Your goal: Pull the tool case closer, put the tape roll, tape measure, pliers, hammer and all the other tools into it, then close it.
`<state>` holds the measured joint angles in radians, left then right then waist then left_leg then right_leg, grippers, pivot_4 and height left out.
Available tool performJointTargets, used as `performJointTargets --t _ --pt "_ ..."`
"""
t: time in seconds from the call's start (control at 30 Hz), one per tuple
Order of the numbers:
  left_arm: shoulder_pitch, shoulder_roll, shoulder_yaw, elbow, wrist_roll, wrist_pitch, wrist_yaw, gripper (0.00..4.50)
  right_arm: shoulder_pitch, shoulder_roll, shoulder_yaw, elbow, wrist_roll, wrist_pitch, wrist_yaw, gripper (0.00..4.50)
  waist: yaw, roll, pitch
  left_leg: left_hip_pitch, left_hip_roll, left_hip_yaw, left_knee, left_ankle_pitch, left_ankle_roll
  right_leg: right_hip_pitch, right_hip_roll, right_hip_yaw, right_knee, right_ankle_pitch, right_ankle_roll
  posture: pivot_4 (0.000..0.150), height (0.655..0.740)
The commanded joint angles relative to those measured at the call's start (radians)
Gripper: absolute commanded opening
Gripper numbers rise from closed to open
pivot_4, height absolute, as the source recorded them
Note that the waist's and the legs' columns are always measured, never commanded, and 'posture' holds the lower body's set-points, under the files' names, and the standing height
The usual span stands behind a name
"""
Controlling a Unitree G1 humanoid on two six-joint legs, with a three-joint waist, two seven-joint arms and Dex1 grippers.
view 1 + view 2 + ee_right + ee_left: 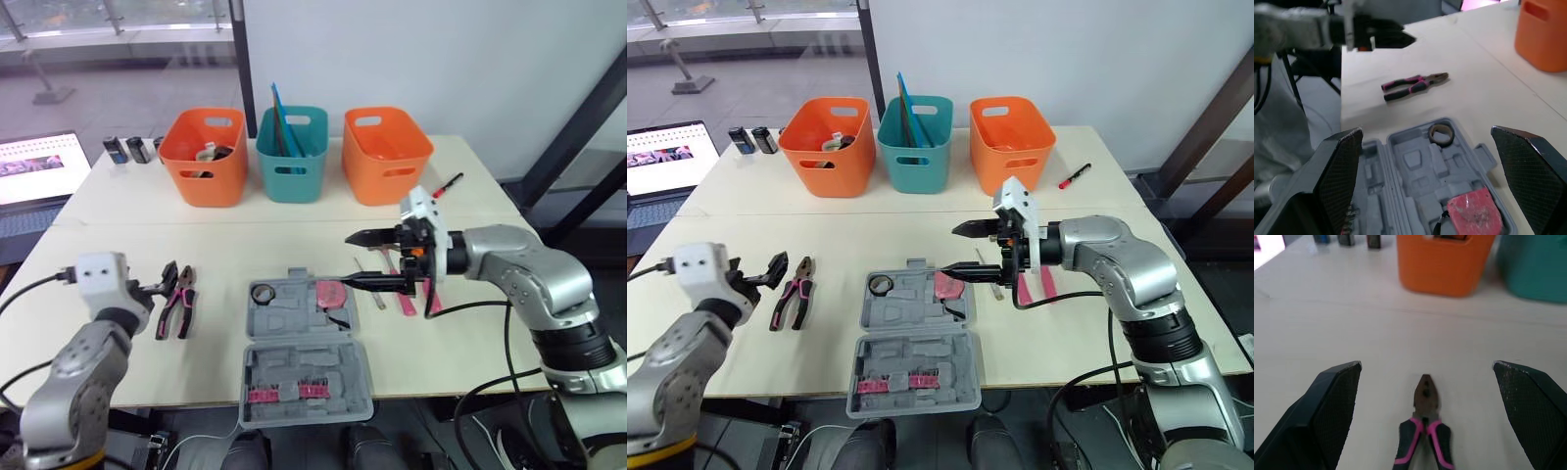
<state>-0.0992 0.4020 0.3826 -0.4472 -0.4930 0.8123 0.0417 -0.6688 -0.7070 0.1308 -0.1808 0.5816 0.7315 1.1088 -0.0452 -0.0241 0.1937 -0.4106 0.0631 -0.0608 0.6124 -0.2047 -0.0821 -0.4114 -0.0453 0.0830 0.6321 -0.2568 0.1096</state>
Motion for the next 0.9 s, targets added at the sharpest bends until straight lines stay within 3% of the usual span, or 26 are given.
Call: performJointTargets --t 0.03,0.17,0.47,0.9 --pt "-0.063 0.014 -0.022 0.025 0.014 0.086 0.016 4.50 -0.038 -0.003 0.015 -0.047 -0.012 -0.021 0.027 4.43 0.001 0.000 0.000 0.000 0.000 0.000 -0.001 0.000 0.000 0.000 0.000 0.000 0.000 0.000 0.001 0.150 0.7364" --pt "-0.117 0.015 -0.050 0.135 0.044 0.113 -0.002 4.50 -0.042 -0.004 0.039 -0.060 -0.039 -0.038 0.035 4.43 0.001 0.000 0.000 0.000 0.001 -0.002 -0.002 0.000 0.000 -0.001 0.001 -0.002 0.001 0.000 0.001 0.150 0.7364" --pt "-0.164 0.005 -0.092 0.402 0.119 -0.018 -0.096 4.50 -0.025 -0.002 0.073 -0.039 -0.118 -0.101 0.034 4.43 0.003 0.000 0.000 0.000 0.000 -0.002 0.000 0.000 0.000 0.000 0.000 -0.002 0.001 0.000 0.001 0.150 0.7364" --pt "-0.180 -0.051 -0.099 0.488 0.156 -0.002 -0.087 4.50 -0.022 0.002 0.094 -0.034 -0.171 -0.125 0.042 4.43 0.004 0.000 0.000 0.000 0.000 -0.002 0.000 0.000 0.000 0.001 0.000 -0.002 0.001 0.001 0.002 0.150 0.7364"
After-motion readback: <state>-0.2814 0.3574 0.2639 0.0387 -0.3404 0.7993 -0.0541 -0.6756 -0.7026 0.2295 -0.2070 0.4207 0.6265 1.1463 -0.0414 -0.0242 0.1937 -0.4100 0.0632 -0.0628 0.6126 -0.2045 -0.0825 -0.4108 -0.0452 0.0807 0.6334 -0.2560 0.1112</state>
